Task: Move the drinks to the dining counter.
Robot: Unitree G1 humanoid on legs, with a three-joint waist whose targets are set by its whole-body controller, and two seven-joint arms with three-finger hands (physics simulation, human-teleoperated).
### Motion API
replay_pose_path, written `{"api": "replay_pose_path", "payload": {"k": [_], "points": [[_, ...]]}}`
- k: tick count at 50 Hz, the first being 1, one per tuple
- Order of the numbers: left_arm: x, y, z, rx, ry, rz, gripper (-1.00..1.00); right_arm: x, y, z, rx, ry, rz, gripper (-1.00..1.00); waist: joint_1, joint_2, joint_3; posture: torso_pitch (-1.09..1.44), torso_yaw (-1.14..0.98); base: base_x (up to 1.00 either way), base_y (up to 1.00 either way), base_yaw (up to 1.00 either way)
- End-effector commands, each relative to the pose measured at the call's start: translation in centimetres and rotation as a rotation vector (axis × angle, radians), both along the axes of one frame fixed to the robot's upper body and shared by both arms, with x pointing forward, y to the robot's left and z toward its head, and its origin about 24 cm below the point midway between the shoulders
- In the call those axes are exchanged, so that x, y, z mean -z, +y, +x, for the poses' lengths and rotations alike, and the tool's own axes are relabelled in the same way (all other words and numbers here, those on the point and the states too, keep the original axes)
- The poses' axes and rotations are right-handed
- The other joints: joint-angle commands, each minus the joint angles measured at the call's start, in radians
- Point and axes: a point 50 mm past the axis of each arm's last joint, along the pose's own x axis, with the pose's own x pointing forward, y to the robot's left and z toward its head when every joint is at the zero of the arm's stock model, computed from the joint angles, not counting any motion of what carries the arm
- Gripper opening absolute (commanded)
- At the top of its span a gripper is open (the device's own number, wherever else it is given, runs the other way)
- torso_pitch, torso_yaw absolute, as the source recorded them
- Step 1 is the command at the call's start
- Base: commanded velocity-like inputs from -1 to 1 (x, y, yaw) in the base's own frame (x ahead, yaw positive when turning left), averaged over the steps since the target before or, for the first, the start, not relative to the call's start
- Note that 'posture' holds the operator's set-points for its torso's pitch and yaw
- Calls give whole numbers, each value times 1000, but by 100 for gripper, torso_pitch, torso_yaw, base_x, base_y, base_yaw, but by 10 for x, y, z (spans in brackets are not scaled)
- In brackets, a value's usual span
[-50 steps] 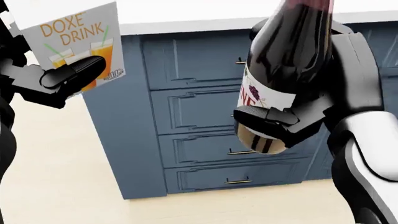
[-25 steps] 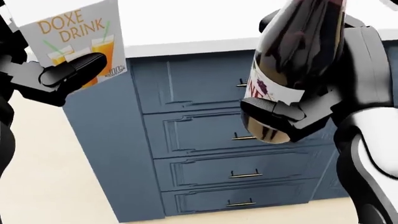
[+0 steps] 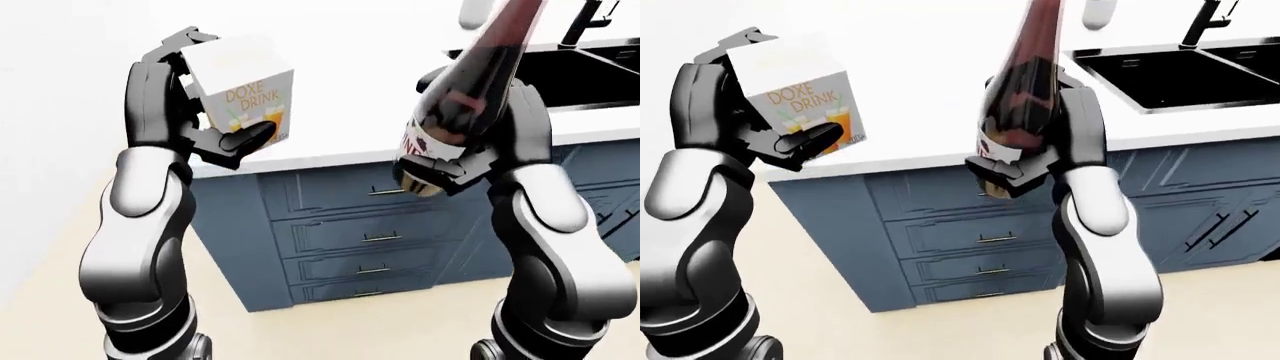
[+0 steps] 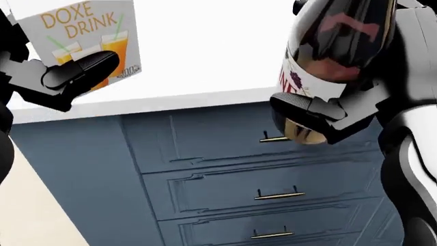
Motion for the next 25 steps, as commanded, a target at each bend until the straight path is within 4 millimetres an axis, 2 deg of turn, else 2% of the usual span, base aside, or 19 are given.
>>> {"api": "replay_pose_path", "payload": {"k": [1,2,3,5,6,9,10,12,13,16,17,19,21,23,25], "points": [[-11,3,-5,-17,-66,0,-100,-19,4,-9,-28,-127,-2,-100,-3,21,-57,0,0,30,0,0],[-12,3,-5,-17,-67,-2,-100,-20,4,-9,-29,-128,-3,-100,11,-13,-20,0,0,25,0,0],[-12,3,-6,-17,-67,-2,-100,-20,4,-9,-29,-129,-2,-100,5,7,-13,0,0,22,0,0],[-12,3,-6,-17,-67,-2,-100,-21,5,-10,-31,-132,-1,-100,15,-9,-30,0,0,14,0,0],[-12,3,-6,-18,-68,-2,-100,-24,5,-11,-31,-136,0,-100,16,-21,-16,0,0,2,0,0],[-12,4,-8,-18,-69,-3,-100,-26,5,-12,-33,-138,-1,-100,17,-51,1,0,0,0,0,0],[-12,4,-8,-18,-69,-4,-100,-26,5,-11,-33,-138,-2,-100,20,-67,5,0,0,0,0,0],[-13,4,-8,-18,-70,-4,-100,-27,6,-11,-34,-137,-4,-100,24,-122,-5,0,0,0,0,0],[-12,4,-7,-18,-70,-4,-100,-27,6,-11,-36,-137,-4,-100,32,-98,-9,0,0,0,0,0],[-13,4,-8,-18,-70,-2,-100,-27,7,-10,-38,-137,-3,-100,27,-97,-18,0,0,2,0,0],[-13,4,-8,-19,-70,-2,-100,-26,7,-10,-40,-136,-3,-100,27,-96,-41,0,0,5,0,0],[-13,4,-8,-20,-70,-2,-100,-27,8,-10,-41,-136,-3,-100,19,-101,-29,0,0,8,0,0],[-13,4,-8,-20,-71,-3,-100,-27,8,-11,-41,-137,-4,-100,15,-97,-34,0,0,11,0,0],[-14,4,-8,-19,-71,-3,-100,-28,7,-10,-41,-138,-4,-100,14,-78,-27,0,0,16,0,0],[-14,4,-8,-18,-72,-2,-100,-28,7,-10,-41,-138,-4,-100,9,-42,-6,0,0,18,0,0]]}}
